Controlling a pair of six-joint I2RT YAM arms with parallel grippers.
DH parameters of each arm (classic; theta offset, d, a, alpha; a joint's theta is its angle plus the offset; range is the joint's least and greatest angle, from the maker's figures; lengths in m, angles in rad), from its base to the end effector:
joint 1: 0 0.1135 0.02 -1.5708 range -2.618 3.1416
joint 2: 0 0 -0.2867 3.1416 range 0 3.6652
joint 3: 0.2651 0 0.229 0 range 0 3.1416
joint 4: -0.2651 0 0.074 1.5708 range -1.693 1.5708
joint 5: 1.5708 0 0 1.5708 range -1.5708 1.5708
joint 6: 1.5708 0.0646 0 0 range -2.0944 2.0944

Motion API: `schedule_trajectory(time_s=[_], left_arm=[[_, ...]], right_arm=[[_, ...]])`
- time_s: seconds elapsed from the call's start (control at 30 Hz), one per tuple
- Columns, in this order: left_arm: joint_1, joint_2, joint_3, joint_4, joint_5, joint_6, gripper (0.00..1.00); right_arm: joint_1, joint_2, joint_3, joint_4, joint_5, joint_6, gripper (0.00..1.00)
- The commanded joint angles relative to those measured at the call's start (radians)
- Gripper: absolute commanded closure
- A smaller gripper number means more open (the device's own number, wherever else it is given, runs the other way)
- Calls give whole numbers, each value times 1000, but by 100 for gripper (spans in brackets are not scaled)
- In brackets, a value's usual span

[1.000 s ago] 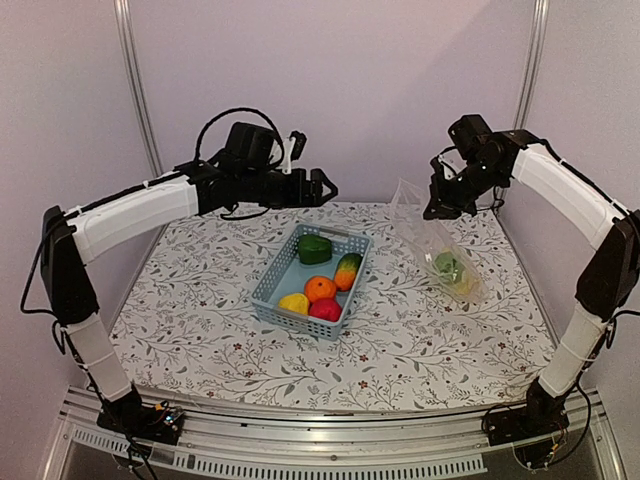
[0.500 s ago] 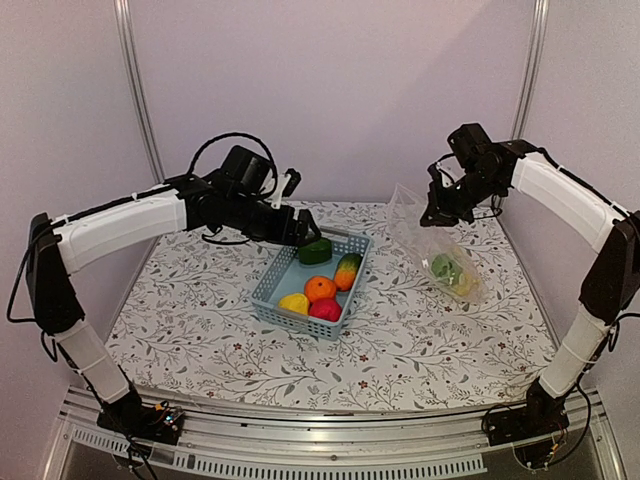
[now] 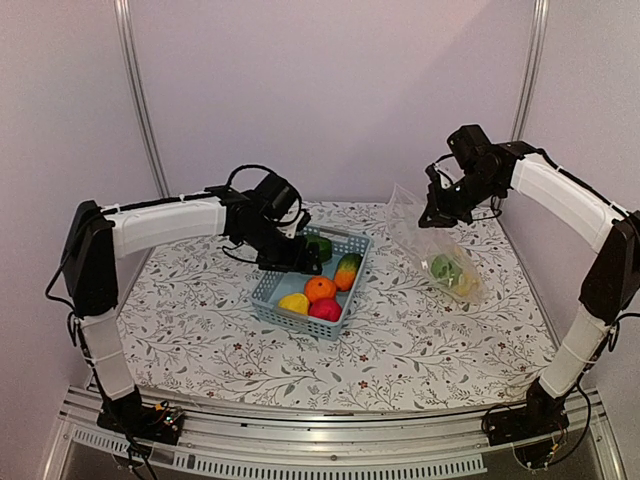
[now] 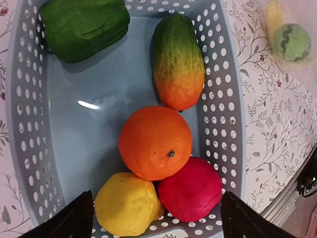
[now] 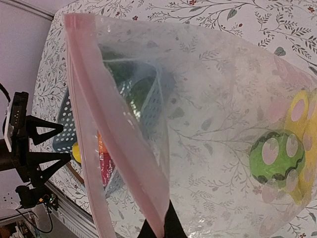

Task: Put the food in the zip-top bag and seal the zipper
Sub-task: Pick up the fake fruit from the bin.

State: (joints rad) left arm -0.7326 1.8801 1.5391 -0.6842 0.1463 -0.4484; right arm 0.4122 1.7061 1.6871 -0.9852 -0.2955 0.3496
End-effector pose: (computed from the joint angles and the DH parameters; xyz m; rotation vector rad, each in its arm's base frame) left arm 0.2964 -0.2793 0.2513 0.4385 2.6729 -0.5867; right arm 0.3165 0.1589 0.3388 -0.1976 2.6439 0.6527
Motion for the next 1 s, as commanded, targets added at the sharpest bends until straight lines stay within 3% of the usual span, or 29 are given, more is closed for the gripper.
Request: schedule_trajectory(time_s=[0.0, 0.5, 0.8, 0.97], left_arm=[[-10, 46, 46, -44, -1, -50, 12], [-26, 201, 130, -43, 66, -79, 12], [-43, 282, 192, -77, 39, -56, 12], [-48, 318, 221, -97, 38, -49, 19]], right_arm=[[-1, -37, -29, 16, -17, -18, 100], [-1, -46, -65, 36, -27, -15, 100], [-1, -46, -82, 51, -39, -9, 100], [-1, -48, -87, 53, -42, -6, 100]])
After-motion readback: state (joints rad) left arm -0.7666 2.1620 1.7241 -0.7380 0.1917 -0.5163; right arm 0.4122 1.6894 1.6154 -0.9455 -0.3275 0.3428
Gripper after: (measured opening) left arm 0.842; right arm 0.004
